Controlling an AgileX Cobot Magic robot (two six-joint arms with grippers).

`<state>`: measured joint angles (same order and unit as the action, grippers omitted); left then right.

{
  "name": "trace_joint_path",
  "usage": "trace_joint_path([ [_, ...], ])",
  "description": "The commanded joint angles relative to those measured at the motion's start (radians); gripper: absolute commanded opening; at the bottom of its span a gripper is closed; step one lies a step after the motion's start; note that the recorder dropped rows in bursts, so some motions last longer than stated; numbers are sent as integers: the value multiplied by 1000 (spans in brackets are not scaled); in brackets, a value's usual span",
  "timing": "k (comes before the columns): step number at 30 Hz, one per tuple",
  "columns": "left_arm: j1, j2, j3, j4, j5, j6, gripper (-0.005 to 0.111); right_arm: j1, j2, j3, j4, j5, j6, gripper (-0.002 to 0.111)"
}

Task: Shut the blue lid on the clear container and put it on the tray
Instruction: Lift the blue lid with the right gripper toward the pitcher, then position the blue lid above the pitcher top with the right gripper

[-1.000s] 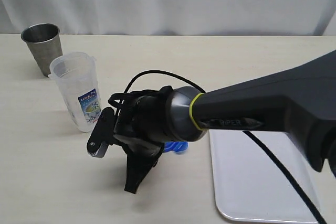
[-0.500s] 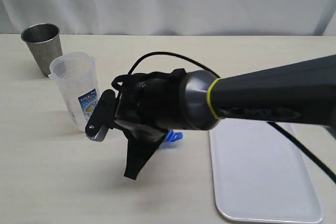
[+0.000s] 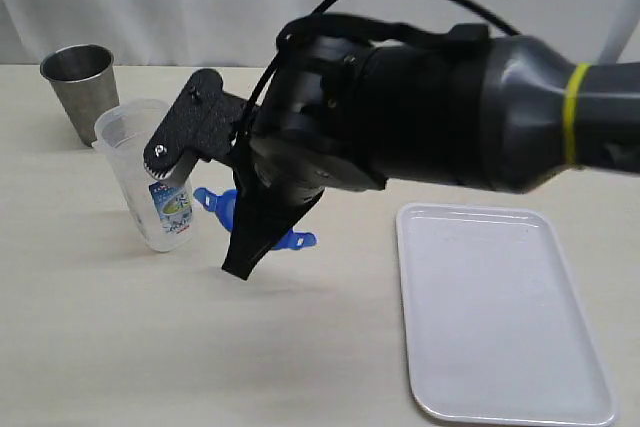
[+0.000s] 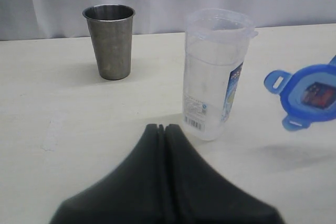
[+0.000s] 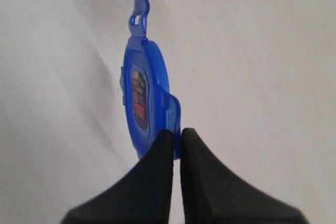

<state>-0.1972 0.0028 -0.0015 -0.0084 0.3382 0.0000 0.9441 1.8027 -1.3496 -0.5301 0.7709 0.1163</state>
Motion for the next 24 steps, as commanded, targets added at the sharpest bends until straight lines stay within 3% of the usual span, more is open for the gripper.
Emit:
trace_joint_path([
  [1, 5, -3, 1, -3, -7, 0, 0, -2, -78, 1, 2, 7, 3, 4],
  [13, 5, -3, 1, -3, -7, 0, 0, -8, -245, -1, 111, -87, -20, 4],
  [18, 5, -3, 1, -3, -7, 0, 0, -68, -277, -74, 414, -120, -218, 4],
  [24, 5, -3, 1, -3, -7, 0, 0, -134, -248, -204, 958, -56, -570, 4],
])
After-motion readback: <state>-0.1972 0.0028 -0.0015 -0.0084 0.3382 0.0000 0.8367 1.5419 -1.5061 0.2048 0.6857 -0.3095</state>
